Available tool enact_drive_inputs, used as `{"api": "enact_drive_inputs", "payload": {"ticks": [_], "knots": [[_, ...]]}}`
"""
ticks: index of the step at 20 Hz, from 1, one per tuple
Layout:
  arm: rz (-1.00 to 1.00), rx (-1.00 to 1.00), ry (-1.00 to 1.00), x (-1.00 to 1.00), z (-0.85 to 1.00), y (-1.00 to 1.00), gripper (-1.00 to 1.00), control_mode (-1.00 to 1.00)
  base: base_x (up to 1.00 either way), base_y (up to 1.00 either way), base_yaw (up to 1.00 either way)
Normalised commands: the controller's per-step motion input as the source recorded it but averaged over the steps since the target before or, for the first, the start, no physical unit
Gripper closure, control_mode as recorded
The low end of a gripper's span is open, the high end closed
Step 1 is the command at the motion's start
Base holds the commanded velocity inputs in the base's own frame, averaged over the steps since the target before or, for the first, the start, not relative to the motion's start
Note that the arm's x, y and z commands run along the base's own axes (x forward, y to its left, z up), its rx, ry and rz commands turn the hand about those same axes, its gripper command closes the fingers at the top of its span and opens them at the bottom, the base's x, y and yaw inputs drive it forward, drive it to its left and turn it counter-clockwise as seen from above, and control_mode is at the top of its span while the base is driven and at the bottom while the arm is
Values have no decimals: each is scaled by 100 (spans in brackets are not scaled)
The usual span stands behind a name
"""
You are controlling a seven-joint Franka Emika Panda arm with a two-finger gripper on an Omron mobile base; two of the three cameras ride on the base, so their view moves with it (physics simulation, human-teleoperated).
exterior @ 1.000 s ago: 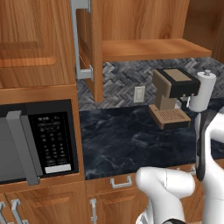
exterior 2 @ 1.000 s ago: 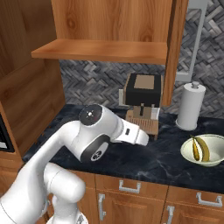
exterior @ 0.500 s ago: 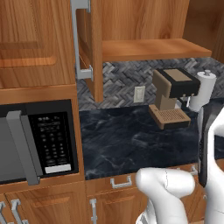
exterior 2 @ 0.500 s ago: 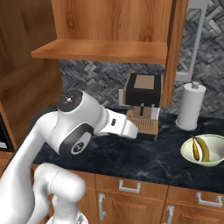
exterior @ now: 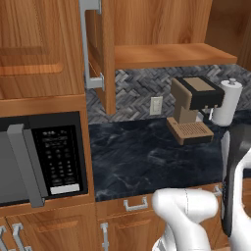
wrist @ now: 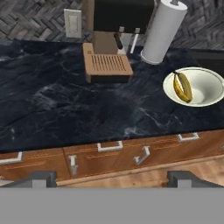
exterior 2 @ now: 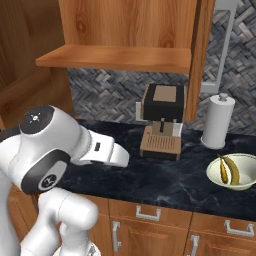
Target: Pick the bananas from the cabinet and place them in one bowl. Pick the garlic from the sink and place it in the other bowl.
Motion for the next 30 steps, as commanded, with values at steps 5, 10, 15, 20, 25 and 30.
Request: {"api": "enact_drive_inputs", "payload": {"ticks": [5, 10, 15, 20, 25, 30], "knots": [[0, 0, 0, -8, 30, 46, -100, -100, 0, 0, 0], [2, 2, 0, 0, 25, 13, -100, -100, 0, 0, 0], [1, 5, 0, 0, 11, 13, -100, -100, 0, 0, 0], [0, 0, 0, 0, 0, 18, -100, 100, -1, 0, 0], [0, 0, 0, 0, 0, 0, -100, 100, -66, -28, 0], [0, 0, 0, 0, 0, 0, -100, 100, -71, -51, 0]]}}
